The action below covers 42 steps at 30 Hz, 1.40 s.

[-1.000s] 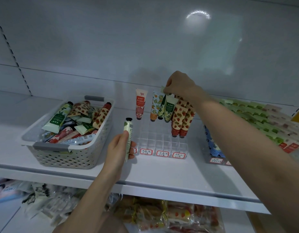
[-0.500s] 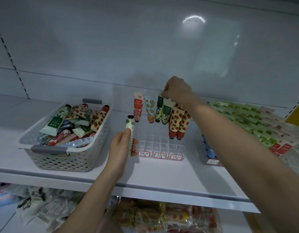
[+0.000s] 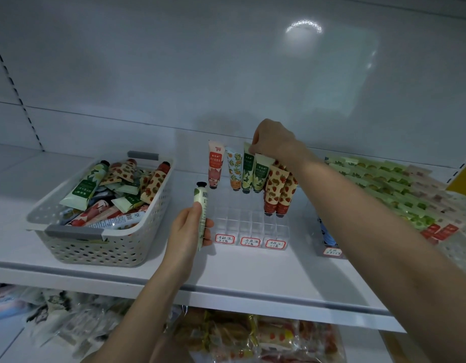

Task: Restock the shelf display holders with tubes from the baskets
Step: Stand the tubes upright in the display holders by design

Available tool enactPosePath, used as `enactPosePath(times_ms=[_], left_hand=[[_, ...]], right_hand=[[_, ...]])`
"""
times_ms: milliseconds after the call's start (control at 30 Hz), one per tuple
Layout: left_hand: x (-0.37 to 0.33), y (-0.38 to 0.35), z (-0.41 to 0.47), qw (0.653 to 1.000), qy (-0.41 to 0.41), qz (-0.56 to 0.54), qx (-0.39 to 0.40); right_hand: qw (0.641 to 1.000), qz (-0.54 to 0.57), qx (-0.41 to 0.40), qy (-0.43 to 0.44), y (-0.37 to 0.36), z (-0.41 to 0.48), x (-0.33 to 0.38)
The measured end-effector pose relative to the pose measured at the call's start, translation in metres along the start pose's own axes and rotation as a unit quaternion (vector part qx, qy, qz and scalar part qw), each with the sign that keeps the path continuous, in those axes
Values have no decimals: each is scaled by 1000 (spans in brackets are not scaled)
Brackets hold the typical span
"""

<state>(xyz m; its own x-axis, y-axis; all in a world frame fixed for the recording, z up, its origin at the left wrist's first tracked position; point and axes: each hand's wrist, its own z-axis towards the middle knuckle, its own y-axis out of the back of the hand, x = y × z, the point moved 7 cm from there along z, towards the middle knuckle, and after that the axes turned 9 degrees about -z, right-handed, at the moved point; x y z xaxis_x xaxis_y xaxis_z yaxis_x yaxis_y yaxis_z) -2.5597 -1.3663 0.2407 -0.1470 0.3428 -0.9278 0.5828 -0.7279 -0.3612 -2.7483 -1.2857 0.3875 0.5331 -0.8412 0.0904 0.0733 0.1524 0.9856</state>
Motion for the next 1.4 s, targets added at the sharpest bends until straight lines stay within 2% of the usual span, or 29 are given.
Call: enactPosePath(times_ms=[133, 367, 533, 800, 1000, 1200, 1400], left_hand=[[0, -1, -1, 1000, -1, 1, 2], [-3, 5, -3, 1000, 3, 3, -10], [-4, 3, -5, 1000, 4, -1, -6], [-9, 8, -7, 1000, -1, 3, -10], [-9, 8, -7, 1000, -5, 1, -8], [-11, 4, -9, 1000, -7, -3, -2], [-11, 3, -10, 1000, -8, -3, 0]], right_hand=[[1000, -6, 1, 2, -1, -1, 0], [998, 63, -10, 22, 20, -12, -8], [997, -21, 58, 41, 20, -28, -4], [995, -86, 18, 44, 23, -22, 2], [994, -100, -22, 28, 53, -21, 0], [997, -61, -54, -14, 79, -26, -12], [995, -63, -65, -34, 68, -20, -12]])
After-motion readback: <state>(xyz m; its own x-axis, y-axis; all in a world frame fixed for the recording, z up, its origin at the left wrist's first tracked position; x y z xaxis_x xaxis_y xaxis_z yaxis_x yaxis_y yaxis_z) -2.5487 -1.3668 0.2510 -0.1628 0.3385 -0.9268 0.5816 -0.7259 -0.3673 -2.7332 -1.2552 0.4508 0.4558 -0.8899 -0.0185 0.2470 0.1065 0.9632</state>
